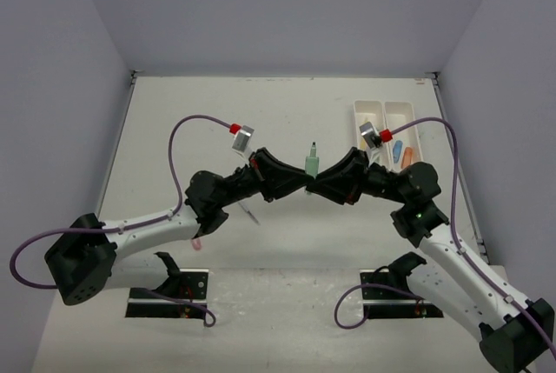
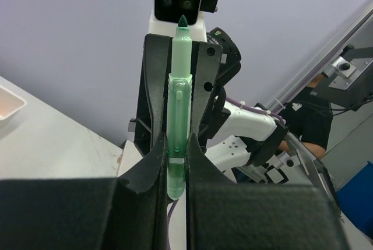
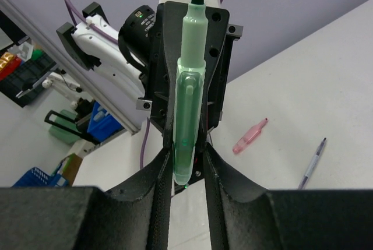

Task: Sort the stationery into containers
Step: Close the pen cap on the pen.

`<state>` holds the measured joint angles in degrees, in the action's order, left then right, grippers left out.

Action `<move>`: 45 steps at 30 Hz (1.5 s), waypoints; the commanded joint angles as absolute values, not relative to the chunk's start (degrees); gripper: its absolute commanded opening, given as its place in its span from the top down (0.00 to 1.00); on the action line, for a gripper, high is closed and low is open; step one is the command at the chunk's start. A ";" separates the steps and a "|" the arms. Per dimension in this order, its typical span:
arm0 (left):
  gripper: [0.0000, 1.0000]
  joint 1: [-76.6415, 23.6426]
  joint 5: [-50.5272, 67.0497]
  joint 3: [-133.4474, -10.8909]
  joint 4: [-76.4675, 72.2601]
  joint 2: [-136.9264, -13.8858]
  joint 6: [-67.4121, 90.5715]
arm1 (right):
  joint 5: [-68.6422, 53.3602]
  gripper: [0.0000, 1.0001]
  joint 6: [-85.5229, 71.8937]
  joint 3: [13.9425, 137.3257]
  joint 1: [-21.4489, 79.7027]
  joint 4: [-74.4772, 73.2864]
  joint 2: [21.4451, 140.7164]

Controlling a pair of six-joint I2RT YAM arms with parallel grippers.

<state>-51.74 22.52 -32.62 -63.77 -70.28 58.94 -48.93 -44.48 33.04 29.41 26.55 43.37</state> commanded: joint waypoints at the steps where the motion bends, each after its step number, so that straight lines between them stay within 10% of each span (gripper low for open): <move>1: 1.00 -52.53 21.74 -35.78 -65.31 -70.53 56.69 | -47.11 0.80 -42.93 36.56 31.88 28.49 45.03; 5: 0.96 -52.65 20.83 -36.10 -63.77 -69.52 55.71 | -46.15 1.00 -42.07 36.32 32.26 27.29 45.11; 10: 0.28 -52.65 18.97 -37.65 -53.96 -63.97 48.08 | -43.77 1.00 -35.36 37.00 32.17 18.63 43.18; 13: 0.10 -52.62 17.41 -41.29 -44.33 -59.86 40.19 | -45.43 1.00 -32.09 38.05 32.17 14.43 42.54; 23: 0.45 -52.38 23.74 -49.43 -28.36 -57.69 29.52 | -53.73 1.00 -28.13 42.47 32.26 5.08 41.74; 31: 0.51 -52.29 26.83 -50.04 -28.63 -59.77 29.86 | -56.90 1.00 -26.97 44.13 32.20 2.51 41.34; 37: 1.00 -52.29 29.67 -50.66 -30.36 -60.71 31.46 | -56.67 1.00 -24.45 45.50 32.26 0.18 42.31; 45: 1.00 -51.23 21.64 -51.44 -25.89 -57.25 31.48 | -55.98 1.00 -18.07 42.16 32.23 -3.32 43.57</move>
